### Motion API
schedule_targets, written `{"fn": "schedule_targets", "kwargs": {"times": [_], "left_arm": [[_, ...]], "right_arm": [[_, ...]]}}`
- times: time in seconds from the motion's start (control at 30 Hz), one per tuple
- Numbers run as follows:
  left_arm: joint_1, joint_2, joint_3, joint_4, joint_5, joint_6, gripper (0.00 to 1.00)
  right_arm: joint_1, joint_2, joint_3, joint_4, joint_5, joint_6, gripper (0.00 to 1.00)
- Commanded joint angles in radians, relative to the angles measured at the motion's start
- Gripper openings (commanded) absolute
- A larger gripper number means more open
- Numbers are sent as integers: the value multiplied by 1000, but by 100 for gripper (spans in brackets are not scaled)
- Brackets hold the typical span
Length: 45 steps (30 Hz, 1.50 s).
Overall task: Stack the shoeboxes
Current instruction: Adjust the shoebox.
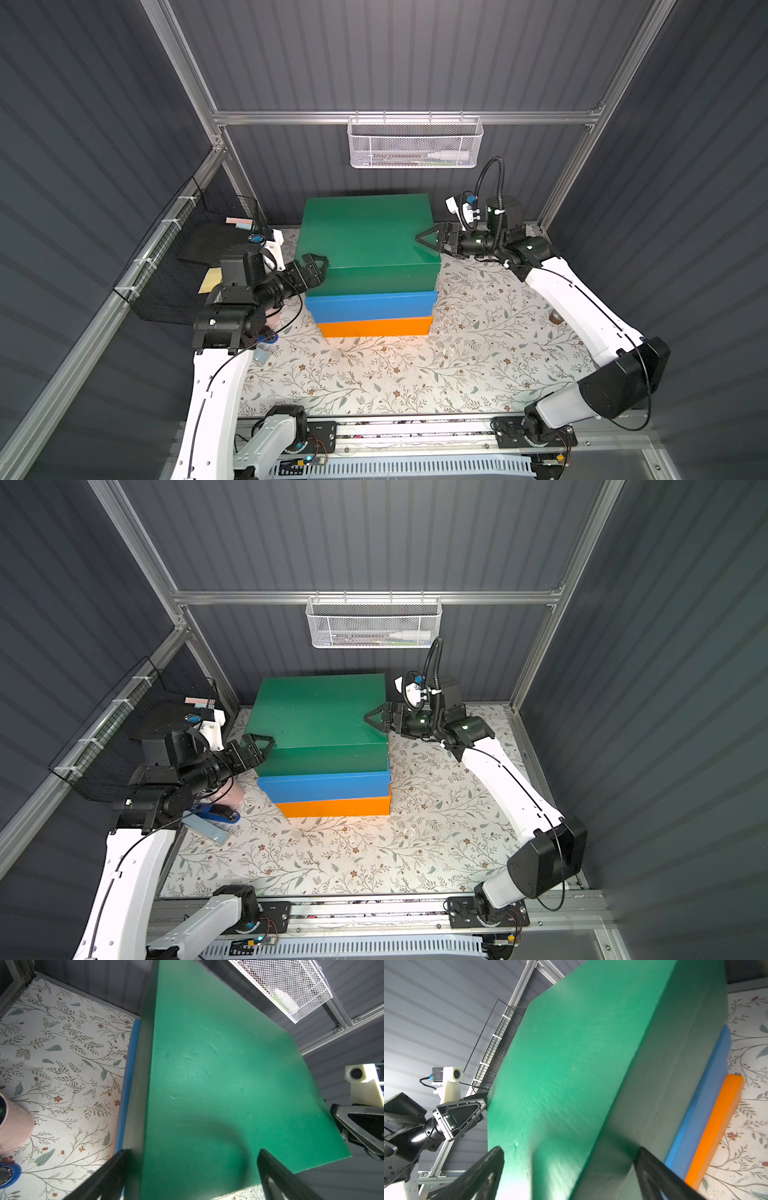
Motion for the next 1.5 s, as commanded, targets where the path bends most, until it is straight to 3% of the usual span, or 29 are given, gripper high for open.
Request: {"fn": "schedule_targets", "kwargs": {"times": [0.0, 0.3, 0.5, 0.83, 0.93, 1.17, 1.4, 1.47], "left_arm": [[-1, -22, 9, -14, 33, -17, 98], [-1, -40, 26, -44, 1, -20, 97], [0, -19, 119, -84, -60, -15, 100], [-1, 63, 354, -152, -308, 14, 100], [0, 81, 367, -173, -382, -13, 98], [0, 139, 313, -126, -454, -78, 70], [7, 211, 330, -91, -447, -136, 26], [17, 214, 319, -68, -434, -155, 18]], "right_arm": [[7, -8, -6, -5, -12, 1, 99], [7, -2, -3, -8, -2, -3, 99], [4, -8, 8, -31, 23, -26, 99], [-48, -40, 39, -40, 84, -68, 99], [-71, -50, 51, -34, 91, -73, 99], [-140, -73, 34, -35, 72, -74, 99], [-176, -112, -67, -2, 44, -57, 99], [-188, -121, -91, 4, 37, -53, 99]]}}
